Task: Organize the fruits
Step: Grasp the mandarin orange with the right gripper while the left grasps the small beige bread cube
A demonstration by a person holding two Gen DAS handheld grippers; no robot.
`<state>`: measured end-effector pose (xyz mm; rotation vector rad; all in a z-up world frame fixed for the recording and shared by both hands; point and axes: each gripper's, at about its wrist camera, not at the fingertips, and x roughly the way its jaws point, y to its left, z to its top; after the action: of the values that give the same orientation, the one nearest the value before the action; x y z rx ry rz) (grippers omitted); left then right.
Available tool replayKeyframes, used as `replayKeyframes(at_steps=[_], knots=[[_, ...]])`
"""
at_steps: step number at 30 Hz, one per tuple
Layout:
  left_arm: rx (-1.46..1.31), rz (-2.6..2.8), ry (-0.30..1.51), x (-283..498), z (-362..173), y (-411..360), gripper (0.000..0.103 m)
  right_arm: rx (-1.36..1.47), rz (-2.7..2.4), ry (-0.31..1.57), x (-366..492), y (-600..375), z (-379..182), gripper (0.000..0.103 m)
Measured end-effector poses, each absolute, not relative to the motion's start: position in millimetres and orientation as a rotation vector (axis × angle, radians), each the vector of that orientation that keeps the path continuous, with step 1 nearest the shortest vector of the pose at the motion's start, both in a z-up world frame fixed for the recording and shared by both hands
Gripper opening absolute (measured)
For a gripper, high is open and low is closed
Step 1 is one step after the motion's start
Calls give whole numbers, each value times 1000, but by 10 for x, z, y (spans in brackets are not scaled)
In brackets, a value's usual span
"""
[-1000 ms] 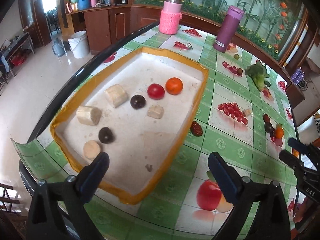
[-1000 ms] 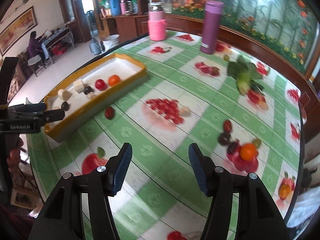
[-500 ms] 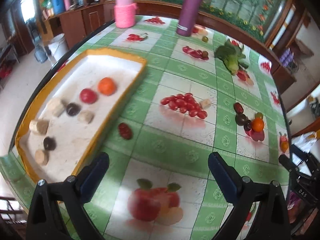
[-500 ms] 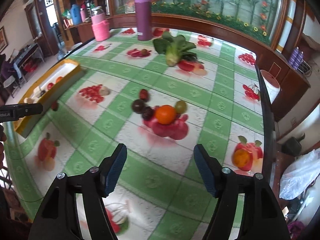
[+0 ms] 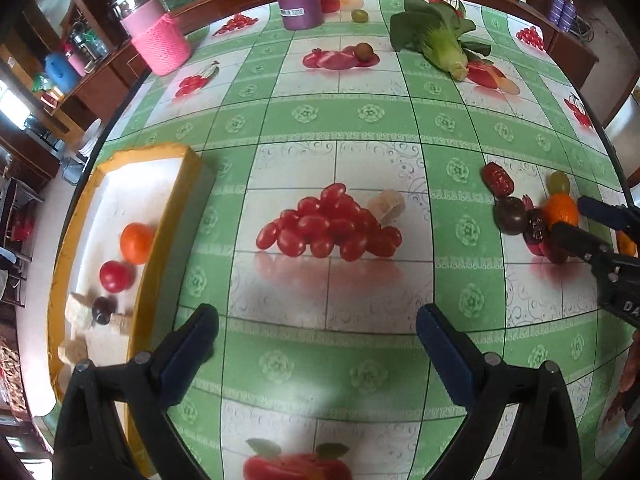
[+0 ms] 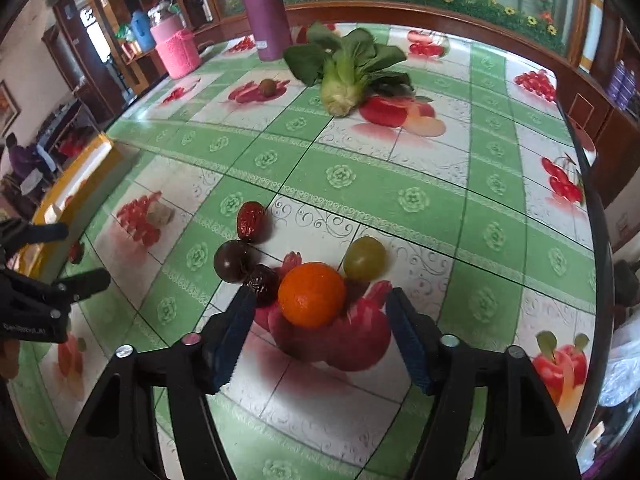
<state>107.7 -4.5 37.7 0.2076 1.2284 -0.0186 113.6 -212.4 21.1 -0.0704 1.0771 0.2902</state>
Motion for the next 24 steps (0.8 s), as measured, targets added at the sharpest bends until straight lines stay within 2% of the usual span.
replayKeyframes(at_steps=[3,4,14,16,17,18,20,21,22,24], knots=[[231,-43,1237,1166,324,-85,101,-95,313,1082,1151,-2080,134,45],[236,-49,1246,1201,300,-106,101,-96,318,1075,1151,-2082,136,36],[152,-121,1258,1511,149,-242,98,-65,304,1081,1031,-2289,187,35],[137,-140,1257,1539,100,-286,84,-64,297,1089,1022,-2315,177,35],[104,-151,1236,1544,114,-286,82,-65,295,1092,1019,-2324,174,35],[98,-142,1215,1548,130,-289,73,-66,293,1094,1010,-2333,172,35],[84,-161,1172,1554,174,-296,54,-70,291,1097,997,-2333,170,35],[72,-178,1159,1559,194,-290,36,-74,287,1097,985,-2330,172,35],[49,-200,1161,1552,206,-281,26,-76,284,1097,979,-2327,174,35],[-6,-248,1168,1512,210,-229,26,-74,282,1096,952,-2322,195,35]])
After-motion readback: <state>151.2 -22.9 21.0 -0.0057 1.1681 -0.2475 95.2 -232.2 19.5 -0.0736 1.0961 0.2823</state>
